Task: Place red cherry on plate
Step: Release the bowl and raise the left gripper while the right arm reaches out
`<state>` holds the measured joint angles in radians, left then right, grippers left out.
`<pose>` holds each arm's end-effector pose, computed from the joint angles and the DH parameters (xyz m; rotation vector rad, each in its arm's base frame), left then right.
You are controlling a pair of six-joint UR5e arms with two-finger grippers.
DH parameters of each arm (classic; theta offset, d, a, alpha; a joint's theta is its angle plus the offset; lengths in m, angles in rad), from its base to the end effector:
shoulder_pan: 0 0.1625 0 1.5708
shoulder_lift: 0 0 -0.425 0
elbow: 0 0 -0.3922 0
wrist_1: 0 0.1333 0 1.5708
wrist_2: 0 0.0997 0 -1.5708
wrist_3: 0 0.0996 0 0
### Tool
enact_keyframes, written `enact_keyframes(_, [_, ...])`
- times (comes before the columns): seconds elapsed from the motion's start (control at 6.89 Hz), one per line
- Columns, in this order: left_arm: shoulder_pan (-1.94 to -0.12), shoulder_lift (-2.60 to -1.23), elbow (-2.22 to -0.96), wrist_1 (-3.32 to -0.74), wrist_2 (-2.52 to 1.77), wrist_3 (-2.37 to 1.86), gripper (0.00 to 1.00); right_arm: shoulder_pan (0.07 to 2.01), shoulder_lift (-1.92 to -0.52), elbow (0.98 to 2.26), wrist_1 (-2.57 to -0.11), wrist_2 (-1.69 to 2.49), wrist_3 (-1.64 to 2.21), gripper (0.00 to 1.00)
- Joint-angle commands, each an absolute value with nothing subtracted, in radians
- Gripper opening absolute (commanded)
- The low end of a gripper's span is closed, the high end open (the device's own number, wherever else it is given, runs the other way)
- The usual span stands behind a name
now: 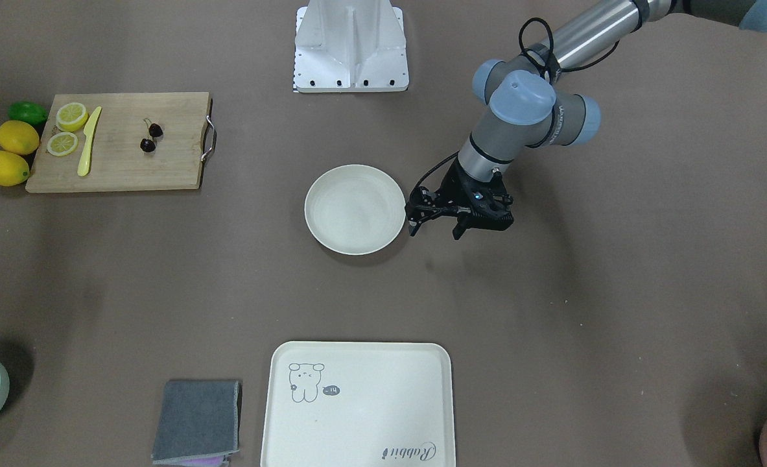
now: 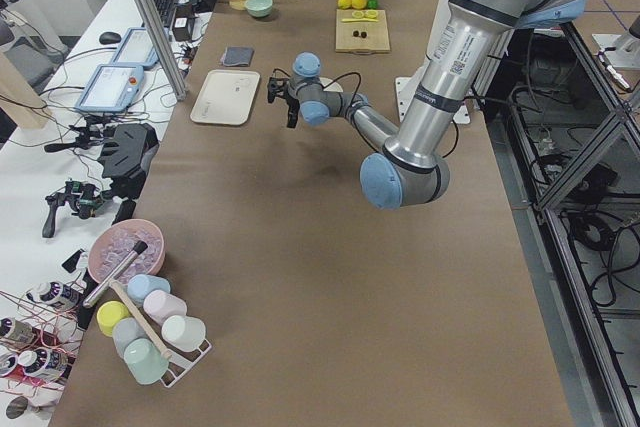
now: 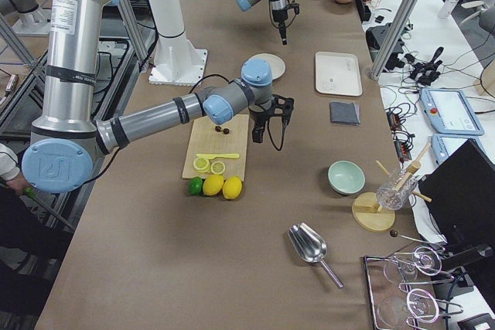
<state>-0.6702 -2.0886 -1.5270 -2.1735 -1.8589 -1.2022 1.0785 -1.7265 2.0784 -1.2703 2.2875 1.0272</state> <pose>0.4761 -0.5113 0.3103 0.3050 1.0563 -0.1155 -0.1420 -0.4084 0.4463 -0.0234 -0.9310 0.2622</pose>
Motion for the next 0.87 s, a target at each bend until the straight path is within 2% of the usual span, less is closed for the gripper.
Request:
enact_keyframes(0.0, [-0.715,-2.082,-1.531,-2.154,-1.855,-1.083,0.98,0.840,-1.790,2.114,-1.075,2.111,1.348,1.00])
enact_keyframes(0.44, [-0.719,-2.069,-1.543,-2.157,-1.852,-1.083,0.98,0.543,-1.852,2.114,-1.020,1.888,1.524,1.00])
enact_keyframes(0.73, [-0.721,-2.066,-1.543,-2.157,-1.850,-1.083,0.98,0.439,-1.848,2.112,-1.020,1.838,1.578,1.00])
